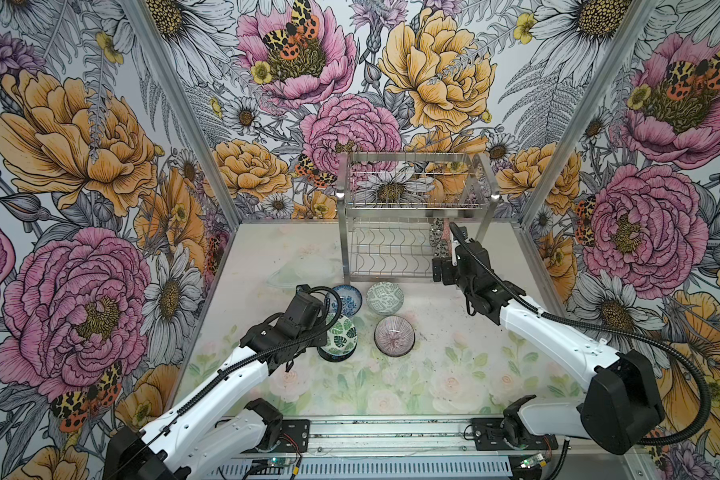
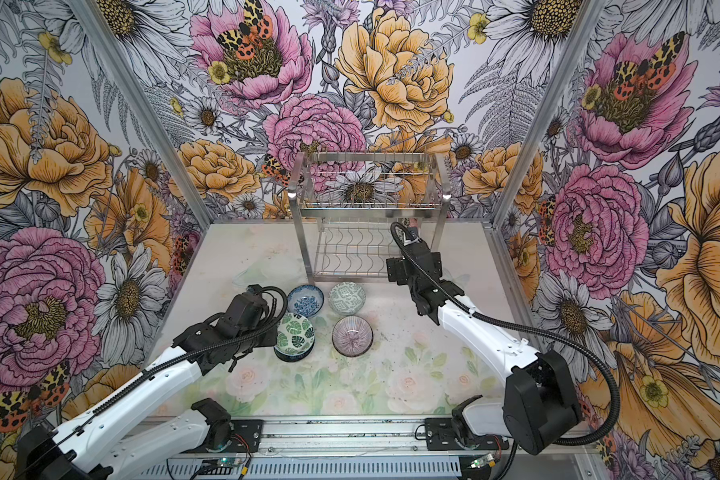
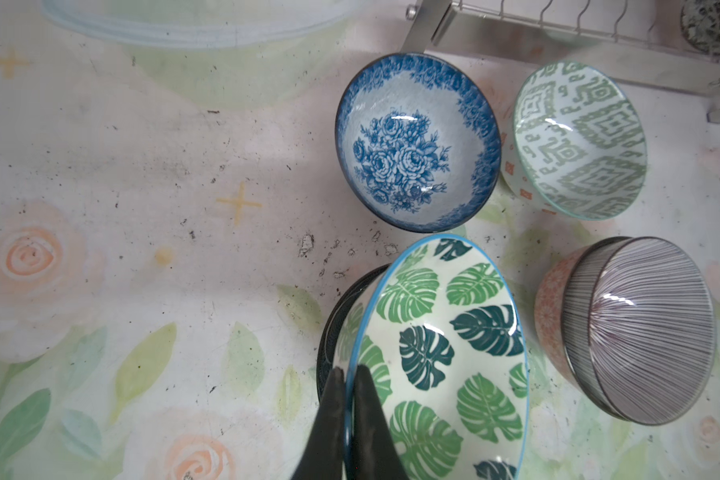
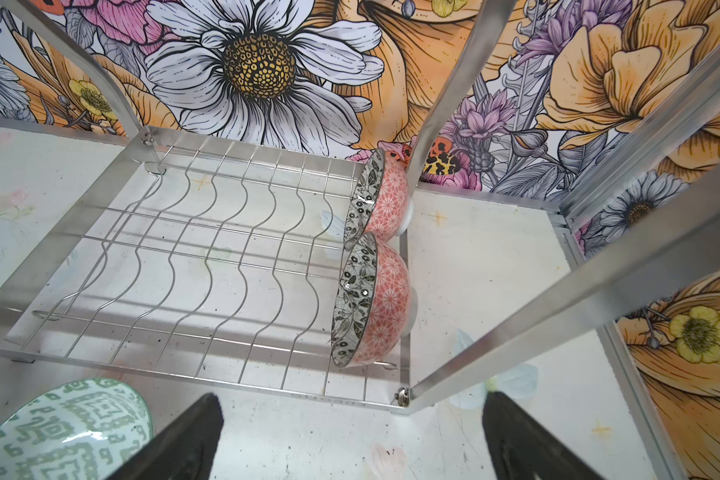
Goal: Load the bowls into the dish rack
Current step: 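Lower the left gripper onto the monstera-leaf bowl rim, close and lift it, then carry the monstera bowl toward the right gripper while the right gripper reaches for its rim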
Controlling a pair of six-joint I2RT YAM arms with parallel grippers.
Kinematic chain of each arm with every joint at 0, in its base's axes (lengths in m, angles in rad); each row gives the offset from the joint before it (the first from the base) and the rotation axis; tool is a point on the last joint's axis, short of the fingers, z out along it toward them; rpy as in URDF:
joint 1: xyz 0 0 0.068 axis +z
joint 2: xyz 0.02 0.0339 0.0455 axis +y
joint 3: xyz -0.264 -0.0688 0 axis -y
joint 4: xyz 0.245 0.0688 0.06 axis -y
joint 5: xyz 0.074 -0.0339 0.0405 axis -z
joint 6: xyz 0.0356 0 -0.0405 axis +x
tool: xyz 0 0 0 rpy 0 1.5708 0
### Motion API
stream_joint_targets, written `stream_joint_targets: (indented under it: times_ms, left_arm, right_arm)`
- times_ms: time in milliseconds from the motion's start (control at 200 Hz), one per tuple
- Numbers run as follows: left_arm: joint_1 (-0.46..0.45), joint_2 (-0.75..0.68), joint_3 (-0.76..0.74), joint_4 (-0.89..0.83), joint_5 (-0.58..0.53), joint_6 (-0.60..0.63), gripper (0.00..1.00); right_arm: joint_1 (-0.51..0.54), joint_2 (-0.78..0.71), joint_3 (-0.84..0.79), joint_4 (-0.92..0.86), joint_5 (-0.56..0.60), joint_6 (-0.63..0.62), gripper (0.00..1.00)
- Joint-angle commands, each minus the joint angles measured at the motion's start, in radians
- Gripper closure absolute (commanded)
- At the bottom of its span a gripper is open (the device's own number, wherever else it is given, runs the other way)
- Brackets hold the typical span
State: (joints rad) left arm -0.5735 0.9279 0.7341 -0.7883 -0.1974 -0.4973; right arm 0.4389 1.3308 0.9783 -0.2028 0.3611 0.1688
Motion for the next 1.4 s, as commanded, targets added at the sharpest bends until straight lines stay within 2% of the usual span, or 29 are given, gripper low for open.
stream_joint_targets:
  times_ms: [0, 185, 355, 585, 610, 976, 1396]
  left_arm:
    - [0.008, -0.026, 0.056, 0.023, -0.019, 0.018, 1.00]
    - [0.001, -0.035, 0.109, 0.046, -0.029, 0.036, 1.00]
    - [-0.003, -0.017, 0.110, 0.213, -0.052, 0.059, 1.00]
    - [-0.008, 0.101, 0.138, 0.422, -0.019, 0.088, 1.00]
    - [-0.010, 0.118, 0.145, 0.434, 0.012, 0.095, 1.00]
    - [-0.046, 0.304, 0.230, 0.591, 0.044, 0.129, 1.00]
    - [-0.083, 0.405, 0.264, 0.735, 0.081, 0.117, 1.00]
  right_arm:
    - [-0.005, -0.039, -0.009, -0.007, -0.006, 0.020, 0.01]
    - [-0.003, -0.052, -0.006, -0.013, -0.013, 0.020, 0.01]
    - [-0.004, -0.050, 0.005, -0.021, -0.047, 0.032, 0.00]
    - [-0.004, -0.072, 0.017, -0.039, -0.111, 0.063, 0.00]
    - [-0.004, -0.075, 0.019, -0.040, -0.119, 0.066, 0.00]
    - [-0.003, -0.163, 0.016, -0.082, -0.218, 0.119, 0.00]
    - [0.008, -0.167, 0.011, -0.044, -0.409, 0.263, 0.00]
